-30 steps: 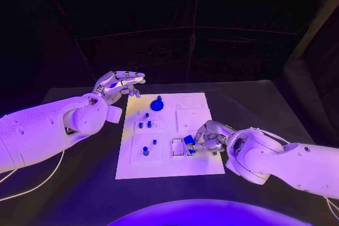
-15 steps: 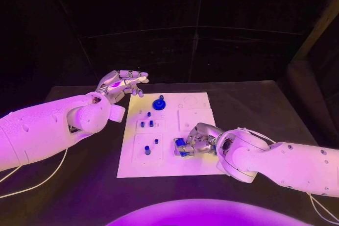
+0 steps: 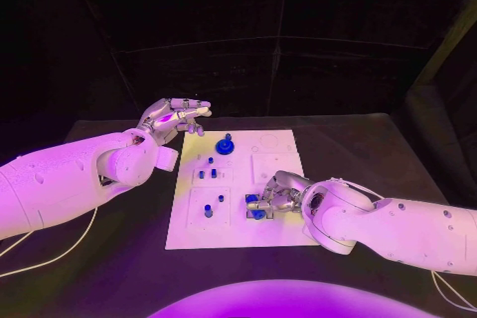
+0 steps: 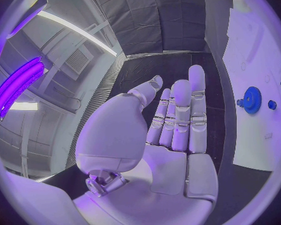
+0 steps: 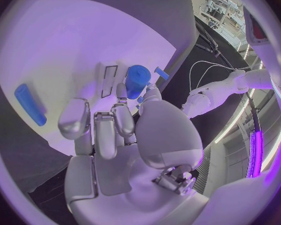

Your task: Assemble the parts on the task board

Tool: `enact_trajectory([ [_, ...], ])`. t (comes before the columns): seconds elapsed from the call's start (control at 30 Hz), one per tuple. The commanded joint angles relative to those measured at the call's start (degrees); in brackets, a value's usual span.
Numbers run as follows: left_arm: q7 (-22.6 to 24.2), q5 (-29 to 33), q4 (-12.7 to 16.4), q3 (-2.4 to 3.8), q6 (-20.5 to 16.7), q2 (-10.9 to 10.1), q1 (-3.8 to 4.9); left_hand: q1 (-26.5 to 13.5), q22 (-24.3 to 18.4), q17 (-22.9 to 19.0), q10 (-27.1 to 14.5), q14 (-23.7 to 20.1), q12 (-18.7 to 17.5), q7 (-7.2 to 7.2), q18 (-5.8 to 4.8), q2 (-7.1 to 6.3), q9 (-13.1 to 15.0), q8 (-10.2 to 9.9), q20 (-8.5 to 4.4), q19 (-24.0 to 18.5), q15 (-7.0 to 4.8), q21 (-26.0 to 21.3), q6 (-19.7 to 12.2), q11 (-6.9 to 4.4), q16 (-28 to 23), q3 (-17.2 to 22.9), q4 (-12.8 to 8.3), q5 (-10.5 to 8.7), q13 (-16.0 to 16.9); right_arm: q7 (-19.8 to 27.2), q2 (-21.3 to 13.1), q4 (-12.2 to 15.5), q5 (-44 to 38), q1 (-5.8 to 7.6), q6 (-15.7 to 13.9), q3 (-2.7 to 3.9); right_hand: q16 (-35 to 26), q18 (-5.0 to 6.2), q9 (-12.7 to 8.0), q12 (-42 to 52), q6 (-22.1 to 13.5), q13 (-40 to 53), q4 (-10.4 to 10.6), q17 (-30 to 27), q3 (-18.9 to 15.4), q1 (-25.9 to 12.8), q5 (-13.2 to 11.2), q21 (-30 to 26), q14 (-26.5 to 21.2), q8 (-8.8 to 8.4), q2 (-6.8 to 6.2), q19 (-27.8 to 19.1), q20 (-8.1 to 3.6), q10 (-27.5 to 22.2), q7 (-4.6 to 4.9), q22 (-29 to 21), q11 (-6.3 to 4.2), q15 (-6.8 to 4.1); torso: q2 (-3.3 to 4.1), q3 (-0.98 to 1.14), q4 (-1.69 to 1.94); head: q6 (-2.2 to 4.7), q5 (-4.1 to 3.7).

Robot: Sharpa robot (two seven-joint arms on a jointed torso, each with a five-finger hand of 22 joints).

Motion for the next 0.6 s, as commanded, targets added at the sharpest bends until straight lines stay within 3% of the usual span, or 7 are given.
enact_trajectory([
  [0.03, 0.1, 0.1, 0.0, 0.02, 0.7, 0.0, 0.09, -0.2, -0.1, -0.1, -0.3, -0.2, 0.4, -0.04, 0.30, 0.57, -0.1, 0.3, 0.22, 0.0, -0.07, -0.2, -0.5, 0.11, -0.3, -0.4, 0.0, 0.13, -0.1, -0.8, 0.1, -0.1, -2.8, 0.12, -0.4, 0.04, -0.5, -0.84, 0.3, -0.6, -0.1, 0.1, 0.2, 3.0, 1.3, -2.8, -3.6, -0.4, 3.8, 0.21, -2.09, -0.3, -0.26, -0.3, 0.26, -0.2, -0.03, -0.43, -0.06, 0.03, -0.05, -0.02, 0.03],
  [0.13, 0.1, 0.1, 0.0, 0.02, 0.6, 0.0, 0.09, -0.2, -0.1, -0.1, -0.3, -0.2, 0.4, -0.04, 0.30, 0.57, -0.1, 0.3, 0.22, 0.0, -0.07, -0.2, -0.5, 0.11, -0.3, -0.4, 0.0, 0.13, -0.1, -1.2, 0.1, -0.1, -3.7, 0.12, -0.8, 0.04, -0.6, -0.79, 0.7, -1.2, -0.4, 0.0, 0.1, 2.8, 4.9, -6.1, -6.4, -0.6, 3.8, 0.42, -6.17, -0.4, -0.25, -0.4, 0.19, -0.5, 0.10, -0.45, -0.06, 0.01, -0.08, 0.00, 0.03],
  [0.23, 0.2, 0.1, 0.0, 0.02, 0.6, 0.0, 0.09, -0.2, -0.1, -0.1, -0.4, -0.3, 0.4, -0.02, 0.30, 0.56, -0.1, 0.3, 0.23, 0.0, -0.06, -0.2, -0.5, 0.13, -0.3, -0.5, 0.0, 0.12, -0.1, -1.5, 0.0, 0.0, -4.7, 0.12, -1.1, 0.04, -0.9, -0.67, 0.9, -2.0, -0.5, -0.7, 0.3, 2.2, 5.7, -7.5, -7.2, -1.0, 3.7, 0.61, -7.89, -0.7, -0.27, -0.7, 0.30, -1.2, -0.07, -0.39, -0.04, 0.03, -0.09, 0.03, 0.08],
  [0.43, 0.2, 0.1, 0.0, 0.02, 0.7, 0.0, 0.09, -0.2, -0.1, -0.1, -0.4, -0.3, 0.4, -0.02, 0.30, 0.56, -0.1, 0.3, 0.23, 0.0, -0.06, -0.2, -0.5, 0.13, -0.3, -0.5, 0.0, 0.12, -0.1, -1.2, -0.5, 0.7, -5.6, 0.12, -1.1, 0.05, -1.0, -0.64, 1.0, -2.3, -0.5, -0.8, 0.3, 2.2, 6.0, -7.8, -7.2, -1.1, 3.6, 0.70, -8.38, -0.8, -0.27, -0.8, 0.30, -1.3, -0.07, -0.39, -0.06, 0.07, -0.07, -0.07, -0.01],
  [0.5, 0.2, 0.1, 0.0, 0.02, 0.7, 0.0, 0.09, -0.2, -0.1, -0.1, -0.4, -0.3, 0.4, -0.02, 0.30, 0.56, -0.1, 0.3, 0.23, 0.0, -0.06, -0.2, -0.5, 0.13, -0.3, -0.5, 0.0, 0.12, -0.1, -0.6, -0.7, 1.1, -5.7, 0.11, -0.9, 0.05, -1.0, -0.66, 1.2, -2.3, -0.5, -0.6, 0.2, 2.3, 6.7, -6.8, -6.3, -1.1, 3.7, 0.84, -7.80, -0.7, -0.28, -0.7, 0.28, -1.2, -0.11, -0.40, -0.05, 0.09, -0.07, -0.13, 0.05],
  [0.6, 0.2, 0.1, 0.0, 0.02, 0.8, -0.1, 0.09, -0.2, -0.1, -0.1, -0.4, -0.3, 0.4, -0.01, 0.30, 0.55, -0.1, 0.3, 0.24, 0.0, -0.04, -0.2, -0.6, 0.14, -0.3, -0.5, 0.0, 0.13, -0.1, 0.4, -1.2, 1.8, -6.0, 0.11, -0.3, 0.05, -0.9, -0.70, 1.5, -2.2, -0.5, -0.3, -0.3, 2.6, 8.0, -2.1, -5.2, -1.1, 3.7, 1.13, -6.59, -0.6, -0.33, -0.5, 0.19, -1.0, -0.17, -0.47, -0.04, 0.07, -0.08, -0.14, 0.06],
])
